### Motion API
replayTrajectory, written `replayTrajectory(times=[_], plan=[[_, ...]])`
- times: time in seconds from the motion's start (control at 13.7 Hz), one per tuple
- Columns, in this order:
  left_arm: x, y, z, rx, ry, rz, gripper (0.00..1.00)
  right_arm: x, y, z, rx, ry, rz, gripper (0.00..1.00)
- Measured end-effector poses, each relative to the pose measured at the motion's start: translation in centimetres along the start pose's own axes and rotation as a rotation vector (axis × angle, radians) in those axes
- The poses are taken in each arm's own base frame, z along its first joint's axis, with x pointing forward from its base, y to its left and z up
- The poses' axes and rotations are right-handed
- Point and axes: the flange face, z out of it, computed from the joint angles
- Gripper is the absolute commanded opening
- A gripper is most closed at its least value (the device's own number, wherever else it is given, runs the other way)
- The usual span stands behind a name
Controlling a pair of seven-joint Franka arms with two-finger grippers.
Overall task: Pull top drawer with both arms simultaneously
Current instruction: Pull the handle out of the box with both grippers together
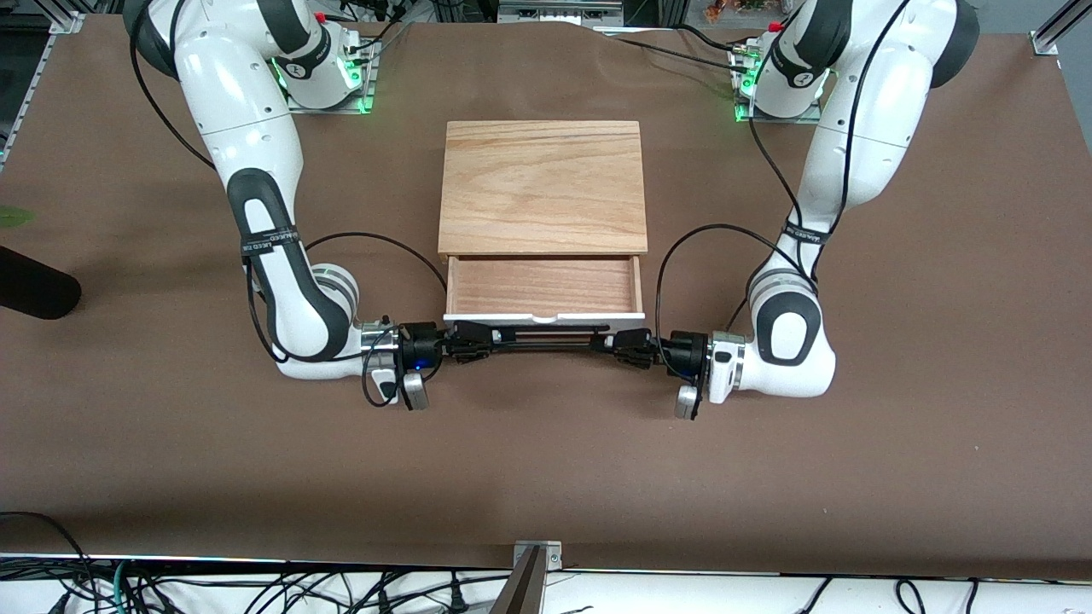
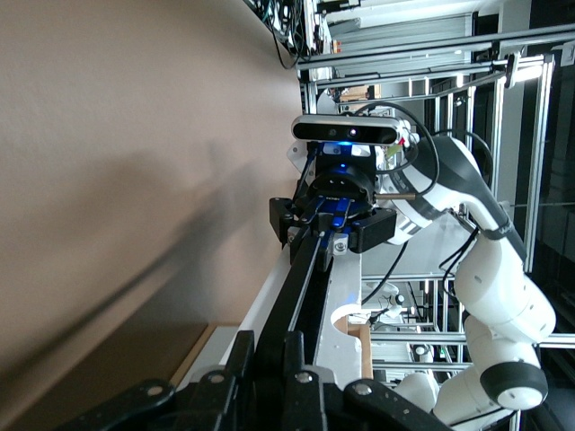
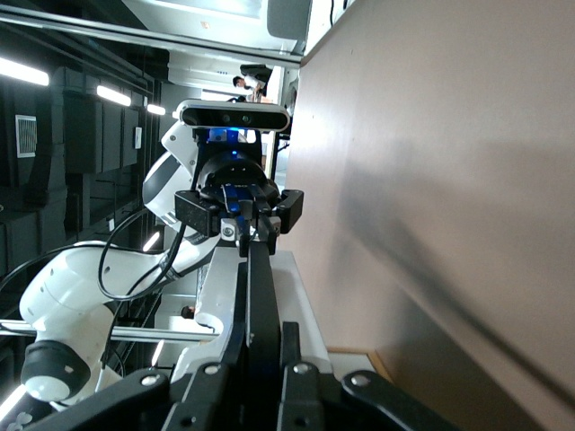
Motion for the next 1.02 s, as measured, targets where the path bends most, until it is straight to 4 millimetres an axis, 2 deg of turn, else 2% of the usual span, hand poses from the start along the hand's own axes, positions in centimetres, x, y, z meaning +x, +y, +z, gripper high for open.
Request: replayTrajectory(times=[0.29, 0.66, 0.73, 0.8, 0.88, 0.95, 1.02], plan=[[2.1, -0.5, -0.3, 0.002, 0.002, -0.017, 0.06, 1.5, 0.2, -0.1, -0.017, 0.03, 0.001, 0.0], [3.5, -1.8, 0.1, -0.002, 0.004, -0.04, 0.06, 1.9, 1.2, -0.5, -0.034, 0.062, 0.026, 0.0], [3.5, -1.9, 0.1, -0.002, 0.002, -0.045, 0.06, 1.9, 1.5, -0.5, -0.032, 0.064, 0.029, 0.05], [3.6, -2.0, 0.1, -0.004, -0.001, -0.05, 0.06, 1.9, 1.5, -0.5, -0.03, 0.065, 0.031, 0.19], [3.6, -2.0, 0.1, -0.005, -0.003, -0.051, 0.06, 1.9, 1.5, -0.4, -0.03, 0.065, 0.032, 0.52], [3.7, -2.0, 0.0, -0.005, -0.004, -0.052, 0.06, 1.9, 1.5, -0.4, -0.032, 0.066, 0.033, 1.0], [3.7, -2.0, 0.0, -0.004, -0.005, -0.053, 0.07, 1.9, 1.5, -0.3, -0.034, 0.068, 0.032, 1.0]])
